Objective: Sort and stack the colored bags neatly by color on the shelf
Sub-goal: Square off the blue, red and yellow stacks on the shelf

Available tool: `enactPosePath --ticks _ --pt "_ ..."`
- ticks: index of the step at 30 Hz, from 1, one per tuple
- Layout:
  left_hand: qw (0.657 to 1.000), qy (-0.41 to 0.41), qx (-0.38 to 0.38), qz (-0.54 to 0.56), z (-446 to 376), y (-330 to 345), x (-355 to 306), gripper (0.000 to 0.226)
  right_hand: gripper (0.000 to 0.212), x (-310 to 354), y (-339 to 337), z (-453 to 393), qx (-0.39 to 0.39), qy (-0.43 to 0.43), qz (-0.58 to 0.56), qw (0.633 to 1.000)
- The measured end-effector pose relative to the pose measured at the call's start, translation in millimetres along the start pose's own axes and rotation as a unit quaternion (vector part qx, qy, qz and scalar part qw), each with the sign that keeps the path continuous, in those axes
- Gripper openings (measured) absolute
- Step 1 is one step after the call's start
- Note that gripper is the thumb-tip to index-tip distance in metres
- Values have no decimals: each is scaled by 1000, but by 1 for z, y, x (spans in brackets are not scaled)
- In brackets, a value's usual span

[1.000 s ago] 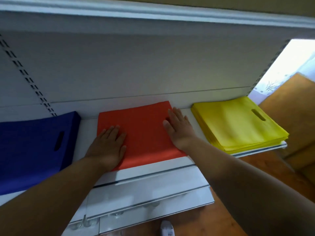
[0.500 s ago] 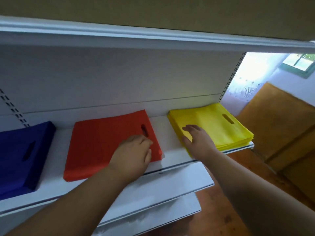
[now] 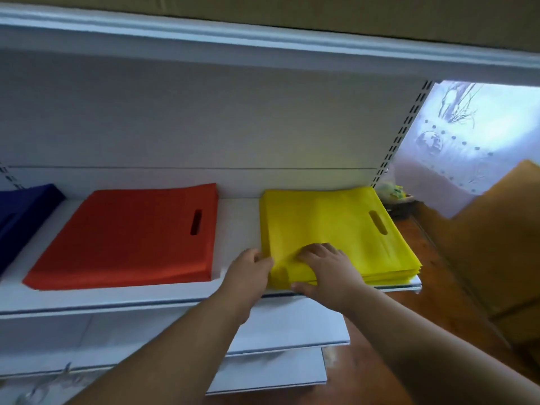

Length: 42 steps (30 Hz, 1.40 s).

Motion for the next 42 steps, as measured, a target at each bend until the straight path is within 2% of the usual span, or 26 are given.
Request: enactPosePath --ticks 2,4,6,9,12,14,16,18,20,22,24,26,28,30,33,35,37,38,39,40,41,42 --pt "986 -82 20 146 -19 9 12 51 67 0 -1 -2 -12 -12 4 1000" --pt "974 -115 28 192 -39 18 14 58 66 -2 -2 -4 -24 -21 1 999" --pt "981 -116 17 152 -38 23 1 66 71 -4 -3 -5 -37 -27 7 999" --pt "994 -93 -16 47 -40 26 -13 44 80 0 0 -1 -47 -25 16 998" --pt "995 -86 -47 -11 -46 23 -20 28 71 0 -3 1 -75 -19 10 997" --pt "994 -77 -73 -38 -52 16 -23 27 63 -4 -9 4 -115 -7 7 993" --pt "994 -78 -79 8 -56 6 -22 23 59 -11 -12 11 -144 13 19 989" --pt "985 -105 -64 123 -54 -2 -15 11 62 -15 -10 19 -149 18 42 988" --pt "962 -148 -37 228 -48 -4 -4 13 72 -17 -4 27 -129 15 44 991" --pt "950 -160 -20 266 -44 -4 -3 15 70 -23 -6 33 -125 20 63 990" --pt "947 -155 -12 283 -43 -6 -9 16 69 -45 -18 42 -144 77 73 984" --pt "946 -149 -12 287 -44 -9 -13 14 79 -80 -26 60 -147 181 27 972" --pt "947 -154 -23 279 -42 -9 -10 11 85 -112 -29 84 -156 277 -33 948" --pt "947 -157 -44 277 -42 -9 -4 12 86 -133 -26 98 -175 327 -104 923" --pt "963 -132 -103 213 -43 -15 -2 15 89 -139 -16 98 -218 317 -239 892" --pt "975 -104 -134 144 -44 -20 -3 32 100 -144 -11 97 -218 294 -301 881" --pt "991 -50 -113 52 -47 -16 -10 28 115 -152 2 97 -194 259 -405 855" --pt "995 -38 -88 16 -48 -12 -12 27 118 -154 7 97 -188 241 -483 821" --pt "998 -29 -59 -11 -49 -8 -14 30 118 -160 13 98 -193 239 -568 763" --pt "999 -37 -34 -13 -50 -9 -16 31 113 -164 21 97 -196 247 -644 697" --pt "998 -49 -25 11 -52 -11 -18 31 102 -168 29 93 -188 250 -690 653" --pt "996 -70 -32 36 -54 -15 -18 36 87 -167 30 87 -166 239 -704 648"
Point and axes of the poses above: each hand's wrist, its own z-axis away from the middle knuckle, its own y-axis out of the palm, x = y × z, the point moved 10 cm from there along -z, towards the middle knuckle, and after that the axes turned 14 degrees about -y, right-handed, at the moved point
